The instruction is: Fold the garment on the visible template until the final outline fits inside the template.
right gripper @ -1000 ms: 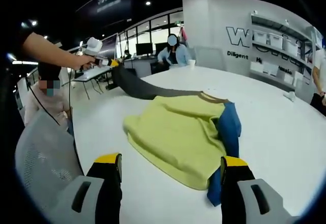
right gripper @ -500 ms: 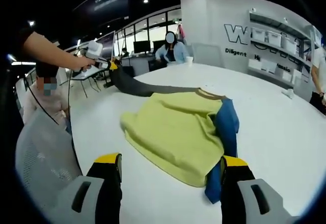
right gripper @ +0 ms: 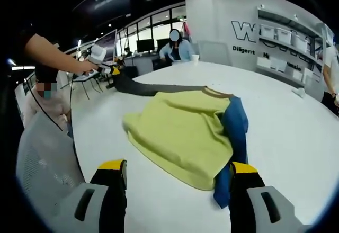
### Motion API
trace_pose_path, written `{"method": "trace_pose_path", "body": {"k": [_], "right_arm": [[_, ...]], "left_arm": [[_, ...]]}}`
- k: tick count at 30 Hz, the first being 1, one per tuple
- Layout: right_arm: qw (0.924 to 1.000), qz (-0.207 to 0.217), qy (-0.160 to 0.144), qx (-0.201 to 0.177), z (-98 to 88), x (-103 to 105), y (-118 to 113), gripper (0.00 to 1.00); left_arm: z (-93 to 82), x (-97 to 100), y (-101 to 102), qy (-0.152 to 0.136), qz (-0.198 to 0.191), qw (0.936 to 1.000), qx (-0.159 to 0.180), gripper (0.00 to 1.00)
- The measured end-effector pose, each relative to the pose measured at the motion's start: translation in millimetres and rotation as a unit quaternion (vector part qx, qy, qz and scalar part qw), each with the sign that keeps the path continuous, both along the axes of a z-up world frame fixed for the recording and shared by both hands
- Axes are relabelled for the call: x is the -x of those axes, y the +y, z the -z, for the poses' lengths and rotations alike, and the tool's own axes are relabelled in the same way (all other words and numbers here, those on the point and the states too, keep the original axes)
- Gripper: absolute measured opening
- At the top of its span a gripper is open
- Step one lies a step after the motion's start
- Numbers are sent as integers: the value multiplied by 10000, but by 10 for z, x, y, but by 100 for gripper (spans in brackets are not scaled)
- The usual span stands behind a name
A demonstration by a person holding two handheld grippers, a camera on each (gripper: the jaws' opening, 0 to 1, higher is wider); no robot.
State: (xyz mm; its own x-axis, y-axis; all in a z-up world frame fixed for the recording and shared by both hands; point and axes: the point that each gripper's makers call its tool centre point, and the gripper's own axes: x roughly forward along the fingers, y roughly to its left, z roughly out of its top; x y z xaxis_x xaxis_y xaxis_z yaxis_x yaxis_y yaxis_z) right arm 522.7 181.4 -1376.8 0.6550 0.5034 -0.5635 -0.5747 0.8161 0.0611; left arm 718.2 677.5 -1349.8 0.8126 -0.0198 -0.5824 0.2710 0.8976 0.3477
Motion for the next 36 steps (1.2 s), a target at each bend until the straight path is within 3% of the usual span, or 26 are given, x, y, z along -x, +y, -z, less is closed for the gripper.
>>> {"method": "trace_pose_path", "body": {"k": [7, 11, 22, 36], "right_arm": [[10000, -44, 32, 20, 11, -2, 8, 77], [10000, -16, 27, -15, 5, -18, 2, 77], [10000, -14, 12, -45, 29, -22, 18, 77], [9999, 49, -42, -78, 21, -52, -41, 77]], "left_arm": [[4, 5, 30, 5, -32, 10000, -11, 5], [32, 29, 46, 58, -57, 10000, 14, 15], [7, 82, 26, 28, 8, 10000, -19, 19], [5, 192, -369, -36, 444, 9988, 181, 42]]}}
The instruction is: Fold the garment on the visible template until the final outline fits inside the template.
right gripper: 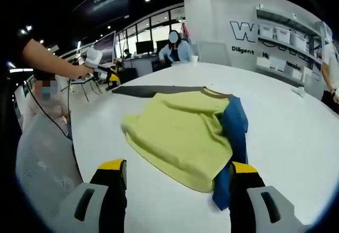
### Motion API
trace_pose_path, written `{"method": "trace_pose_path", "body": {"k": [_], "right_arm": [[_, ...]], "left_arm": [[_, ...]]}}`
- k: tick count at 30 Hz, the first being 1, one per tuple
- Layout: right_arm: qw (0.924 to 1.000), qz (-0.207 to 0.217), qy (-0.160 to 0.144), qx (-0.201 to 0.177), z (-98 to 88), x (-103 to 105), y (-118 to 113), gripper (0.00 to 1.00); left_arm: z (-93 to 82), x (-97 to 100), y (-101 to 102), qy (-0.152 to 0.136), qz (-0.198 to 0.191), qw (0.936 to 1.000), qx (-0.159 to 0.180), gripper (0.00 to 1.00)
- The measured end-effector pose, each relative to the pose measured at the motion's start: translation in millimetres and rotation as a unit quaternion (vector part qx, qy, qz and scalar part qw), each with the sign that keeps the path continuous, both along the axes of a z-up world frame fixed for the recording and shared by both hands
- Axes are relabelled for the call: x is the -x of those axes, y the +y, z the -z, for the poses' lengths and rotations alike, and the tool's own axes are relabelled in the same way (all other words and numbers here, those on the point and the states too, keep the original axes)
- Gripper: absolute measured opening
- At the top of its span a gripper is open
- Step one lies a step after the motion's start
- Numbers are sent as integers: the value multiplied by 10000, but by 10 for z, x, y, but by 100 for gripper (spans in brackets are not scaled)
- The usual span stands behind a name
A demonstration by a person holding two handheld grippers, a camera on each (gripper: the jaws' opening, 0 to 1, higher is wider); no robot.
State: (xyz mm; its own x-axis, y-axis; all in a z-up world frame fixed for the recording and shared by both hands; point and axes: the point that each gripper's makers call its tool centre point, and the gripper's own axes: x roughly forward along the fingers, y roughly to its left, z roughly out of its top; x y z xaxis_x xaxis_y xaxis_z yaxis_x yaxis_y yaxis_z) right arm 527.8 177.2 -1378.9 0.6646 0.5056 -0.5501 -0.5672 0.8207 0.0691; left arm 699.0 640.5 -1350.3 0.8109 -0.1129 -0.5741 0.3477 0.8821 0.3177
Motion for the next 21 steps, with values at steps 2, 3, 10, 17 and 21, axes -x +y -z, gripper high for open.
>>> {"method": "trace_pose_path", "body": {"k": [2, 3, 10, 17, 21], "right_arm": [[10000, 11, -2, -17, 0, -1, -6, 77], [10000, 24, -8, -21, -3, 1, -9, 77], [10000, 44, -13, -46, 4, 6, -18, 77], [9999, 82, -24, -88, -7, -7, -26, 77], [9999, 82, -40, -85, -18, -11, -27, 77]], "left_arm": [[14, 25, -58, -15, 75, 10000, 18, 47], [17, 32, -74, -18, 53, 10000, 78, 48], [94, 143, -263, 86, 279, 9996, 2, 61], [105, 221, -450, 118, 246, 9990, 361, 72], [106, 269, -546, 129, 275, 9980, 551, 76]]}}
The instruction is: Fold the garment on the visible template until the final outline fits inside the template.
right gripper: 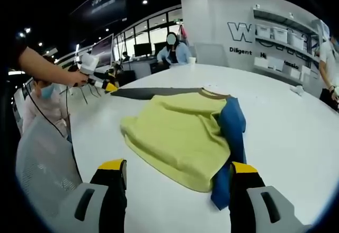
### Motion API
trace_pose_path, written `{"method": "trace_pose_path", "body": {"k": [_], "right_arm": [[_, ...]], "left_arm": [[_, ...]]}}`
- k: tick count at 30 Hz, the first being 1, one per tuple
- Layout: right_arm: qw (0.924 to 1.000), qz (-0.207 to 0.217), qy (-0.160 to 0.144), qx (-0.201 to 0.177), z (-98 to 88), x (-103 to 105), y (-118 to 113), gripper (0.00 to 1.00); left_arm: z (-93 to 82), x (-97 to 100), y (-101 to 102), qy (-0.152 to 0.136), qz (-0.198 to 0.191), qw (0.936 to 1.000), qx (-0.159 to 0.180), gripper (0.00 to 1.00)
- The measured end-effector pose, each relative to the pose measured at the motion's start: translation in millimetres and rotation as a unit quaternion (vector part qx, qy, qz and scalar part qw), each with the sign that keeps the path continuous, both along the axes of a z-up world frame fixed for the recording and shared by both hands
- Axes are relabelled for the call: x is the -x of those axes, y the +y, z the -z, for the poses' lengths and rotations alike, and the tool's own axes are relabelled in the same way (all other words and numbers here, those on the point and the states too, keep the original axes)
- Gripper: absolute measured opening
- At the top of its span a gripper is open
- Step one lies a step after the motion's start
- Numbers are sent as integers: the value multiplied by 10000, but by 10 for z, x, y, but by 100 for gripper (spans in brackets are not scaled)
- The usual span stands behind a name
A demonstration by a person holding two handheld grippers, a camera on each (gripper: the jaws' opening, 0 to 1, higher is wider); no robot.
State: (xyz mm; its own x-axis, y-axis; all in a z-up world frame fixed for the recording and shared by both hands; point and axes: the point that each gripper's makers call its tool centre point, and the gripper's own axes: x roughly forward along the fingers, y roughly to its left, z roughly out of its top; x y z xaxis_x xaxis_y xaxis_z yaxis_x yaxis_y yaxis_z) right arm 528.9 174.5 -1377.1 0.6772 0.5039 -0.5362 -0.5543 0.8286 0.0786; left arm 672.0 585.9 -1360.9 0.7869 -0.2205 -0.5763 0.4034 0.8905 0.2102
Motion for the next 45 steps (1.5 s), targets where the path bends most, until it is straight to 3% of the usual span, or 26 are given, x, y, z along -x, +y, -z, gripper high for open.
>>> {"method": "trace_pose_path", "body": {"k": [4, 9, 17, 28, 37, 45], "right_arm": [[10000, 13, -19, -15, -13, -8, -3, 77], [10000, 1, -46, -3, -20, -9, -2, 77], [9999, -101, -115, 41, -49, 27, 2, 79], [9995, -175, -245, -40, -120, 93, -28, 86], [9994, -163, -317, -47, -152, 130, -56, 89], [9993, -171, -325, -44, -160, 169, -60, 89]], "left_arm": [[-15, 85, -228, 26, 222, 9981, 568, 82], [-6, 211, -450, -3, 723, 9956, 594, 85], [102, 432, -772, 197, 1032, 9903, 908, 86], [307, 797, -1321, 469, 1894, 9770, 855, 83], [378, 923, -1557, 611, 2083, 9712, 979, 78], [462, 1043, -1757, 803, 2299, 9647, 1002, 63]]}}
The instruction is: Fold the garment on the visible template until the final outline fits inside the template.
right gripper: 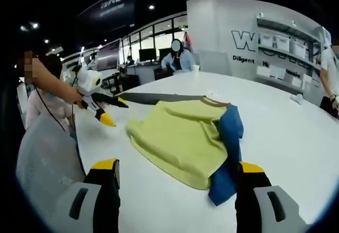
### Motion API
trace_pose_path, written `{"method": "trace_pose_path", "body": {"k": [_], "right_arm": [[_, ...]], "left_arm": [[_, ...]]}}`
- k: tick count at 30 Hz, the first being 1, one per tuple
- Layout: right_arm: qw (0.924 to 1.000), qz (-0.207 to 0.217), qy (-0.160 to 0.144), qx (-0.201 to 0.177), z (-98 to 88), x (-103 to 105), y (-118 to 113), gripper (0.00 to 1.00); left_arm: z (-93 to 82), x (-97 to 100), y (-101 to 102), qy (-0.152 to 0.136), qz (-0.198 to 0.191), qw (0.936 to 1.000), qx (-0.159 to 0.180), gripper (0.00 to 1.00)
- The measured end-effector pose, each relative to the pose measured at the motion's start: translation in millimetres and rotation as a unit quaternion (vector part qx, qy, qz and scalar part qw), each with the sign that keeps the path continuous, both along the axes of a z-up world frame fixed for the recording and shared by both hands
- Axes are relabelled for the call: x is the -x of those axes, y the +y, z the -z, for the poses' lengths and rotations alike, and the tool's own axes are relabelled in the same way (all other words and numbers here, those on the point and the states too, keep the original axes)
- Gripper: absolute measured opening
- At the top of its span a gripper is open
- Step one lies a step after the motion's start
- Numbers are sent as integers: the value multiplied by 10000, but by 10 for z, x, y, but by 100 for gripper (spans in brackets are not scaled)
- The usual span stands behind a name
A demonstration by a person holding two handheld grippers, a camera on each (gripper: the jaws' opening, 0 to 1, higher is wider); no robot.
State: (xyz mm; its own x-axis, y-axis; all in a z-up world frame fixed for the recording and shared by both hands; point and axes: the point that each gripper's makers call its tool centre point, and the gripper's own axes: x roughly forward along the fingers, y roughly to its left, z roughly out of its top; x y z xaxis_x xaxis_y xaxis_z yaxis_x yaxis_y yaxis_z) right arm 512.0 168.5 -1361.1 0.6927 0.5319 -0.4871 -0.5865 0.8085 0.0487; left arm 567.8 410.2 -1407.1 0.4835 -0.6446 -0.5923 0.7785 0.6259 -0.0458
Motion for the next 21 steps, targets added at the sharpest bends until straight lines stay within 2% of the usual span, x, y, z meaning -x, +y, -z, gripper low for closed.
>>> {"method": "trace_pose_path", "body": {"k": [3, 12, 17, 21], "right_arm": [[10000, 2, 4, 7, 8, 9, -10, 89], [10000, 31, -1, 19, -6, 26, -32, 88], [10000, 62, 0, 24, -11, 26, -55, 88], [10000, 85, -9, 19, -12, 18, -69, 88]], "left_arm": [[63, 24, -42, 215, 17, 9997, 91, 53], [225, 19, -150, 490, 93, 9987, 62, 33], [287, -49, -160, 574, 49, 9983, 44, 29], [307, -86, -140, 573, 48, 9983, -24, 22]]}}
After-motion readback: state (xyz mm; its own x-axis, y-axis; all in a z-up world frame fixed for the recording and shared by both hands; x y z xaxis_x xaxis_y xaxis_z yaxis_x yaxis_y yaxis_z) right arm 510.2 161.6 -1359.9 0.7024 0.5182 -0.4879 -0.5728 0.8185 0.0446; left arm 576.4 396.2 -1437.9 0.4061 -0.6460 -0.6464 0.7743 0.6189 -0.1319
